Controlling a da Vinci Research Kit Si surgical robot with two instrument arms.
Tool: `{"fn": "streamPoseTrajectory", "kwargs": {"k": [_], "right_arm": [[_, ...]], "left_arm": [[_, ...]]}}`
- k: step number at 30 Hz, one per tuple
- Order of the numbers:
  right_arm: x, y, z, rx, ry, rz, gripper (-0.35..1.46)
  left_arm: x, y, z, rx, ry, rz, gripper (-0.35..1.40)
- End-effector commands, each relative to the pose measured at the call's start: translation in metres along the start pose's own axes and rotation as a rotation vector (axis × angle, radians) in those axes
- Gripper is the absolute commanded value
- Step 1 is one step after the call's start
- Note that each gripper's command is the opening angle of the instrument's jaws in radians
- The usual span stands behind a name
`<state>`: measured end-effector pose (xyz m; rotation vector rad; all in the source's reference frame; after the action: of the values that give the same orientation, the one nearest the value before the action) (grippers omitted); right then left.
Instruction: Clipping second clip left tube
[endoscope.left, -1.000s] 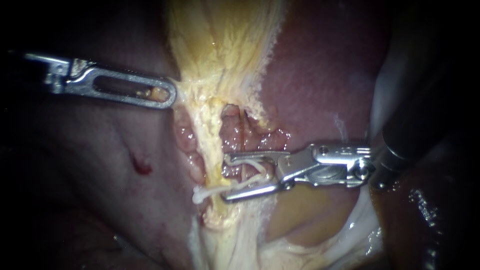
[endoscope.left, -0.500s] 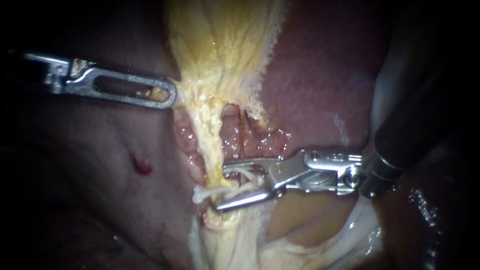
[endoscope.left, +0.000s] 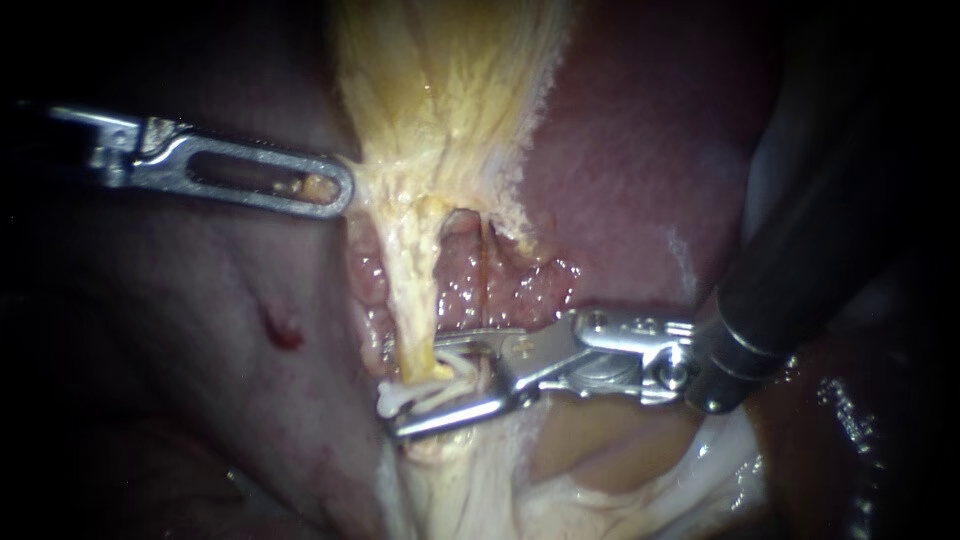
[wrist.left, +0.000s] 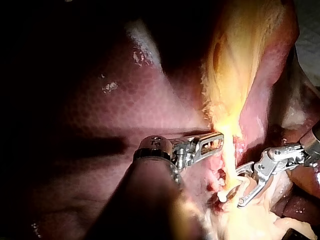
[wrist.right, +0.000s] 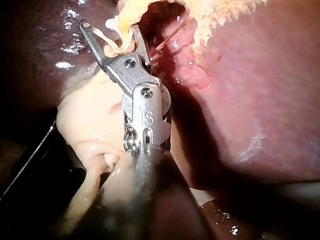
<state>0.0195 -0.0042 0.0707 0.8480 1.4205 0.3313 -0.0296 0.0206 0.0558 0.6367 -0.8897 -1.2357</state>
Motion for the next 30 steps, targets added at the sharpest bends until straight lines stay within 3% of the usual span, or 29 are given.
{"fn": "streamPoseTrajectory", "kwargs": {"k": [1,17,30], "right_arm": [[0.0000,-0.0001,0.0003,0.005,0.002,0.002,0.50],[0.0004,0.0000,0.0019,0.031,0.011,0.002,0.50],[0.0008,-0.0019,0.0027,0.078,0.007,-0.007,0.50]], "left_arm": [[0.0000,0.0000,0.0000,-0.001,0.000,-0.001,-0.35],[-0.0001,0.0000,0.0002,0.000,0.000,-0.001,-0.35],[-0.0001,0.0001,0.0002,0.000,0.000,0.000,-0.35]]}}
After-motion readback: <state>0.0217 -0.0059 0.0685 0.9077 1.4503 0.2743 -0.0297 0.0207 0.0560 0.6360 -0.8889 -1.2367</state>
